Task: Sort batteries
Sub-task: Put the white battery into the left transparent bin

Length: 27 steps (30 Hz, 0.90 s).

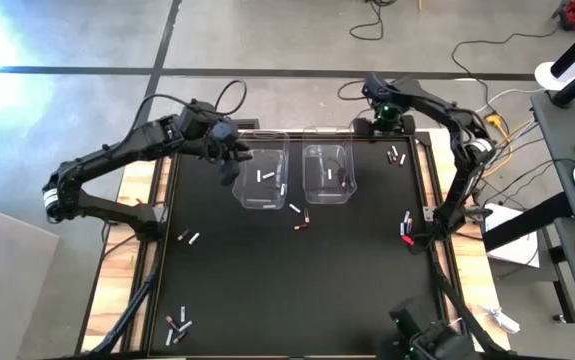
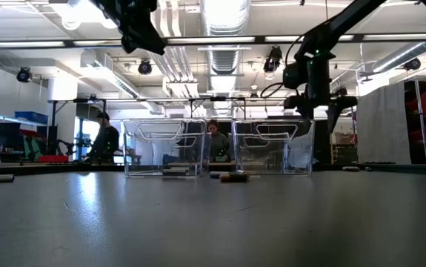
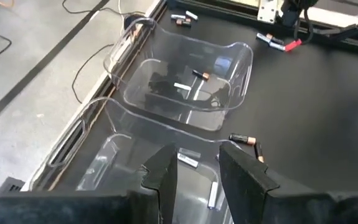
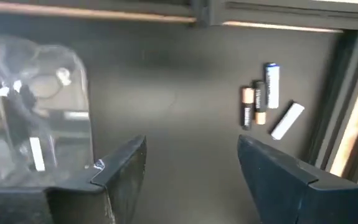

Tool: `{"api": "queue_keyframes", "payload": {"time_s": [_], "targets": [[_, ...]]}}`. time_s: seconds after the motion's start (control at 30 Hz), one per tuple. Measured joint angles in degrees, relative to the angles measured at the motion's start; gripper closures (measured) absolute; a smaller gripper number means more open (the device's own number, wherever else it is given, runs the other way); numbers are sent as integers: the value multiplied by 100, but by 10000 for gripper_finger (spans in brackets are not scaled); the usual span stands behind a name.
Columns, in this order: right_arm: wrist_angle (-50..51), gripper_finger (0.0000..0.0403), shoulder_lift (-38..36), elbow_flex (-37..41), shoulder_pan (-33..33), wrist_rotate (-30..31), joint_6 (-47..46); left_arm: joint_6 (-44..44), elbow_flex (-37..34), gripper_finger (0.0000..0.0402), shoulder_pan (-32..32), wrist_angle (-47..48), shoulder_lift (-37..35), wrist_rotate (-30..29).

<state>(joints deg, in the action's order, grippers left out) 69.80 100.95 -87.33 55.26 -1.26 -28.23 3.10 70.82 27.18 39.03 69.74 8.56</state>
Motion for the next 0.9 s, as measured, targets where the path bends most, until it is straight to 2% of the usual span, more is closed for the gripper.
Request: {"api": "queue_keyframes", "payload": {"time_s": [0.07,0.27,0.37,0.67,0.77,0.9], "targets": [[-35,167,-123,79,-240,16,125,-38,-69,303,0,-5,-2,0],[-481,161,-831,479,-1162,734,-165,83,-318,303,0,16,64,0],[-558,156,-1162,739,-1313,1053,-430,86,-411,303,0,-18,74,0],[-512,155,-2450,2099,-1617,963,-1682,283,-454,303,0,-49,81,2],[-499,158,-2965,2611,-1856,893,-2103,283,-454,303,0,-51,81,5],[-465,157,-3464,3182,-2407,509,-2655,329,-461,303,0,-51,88,174]]}}
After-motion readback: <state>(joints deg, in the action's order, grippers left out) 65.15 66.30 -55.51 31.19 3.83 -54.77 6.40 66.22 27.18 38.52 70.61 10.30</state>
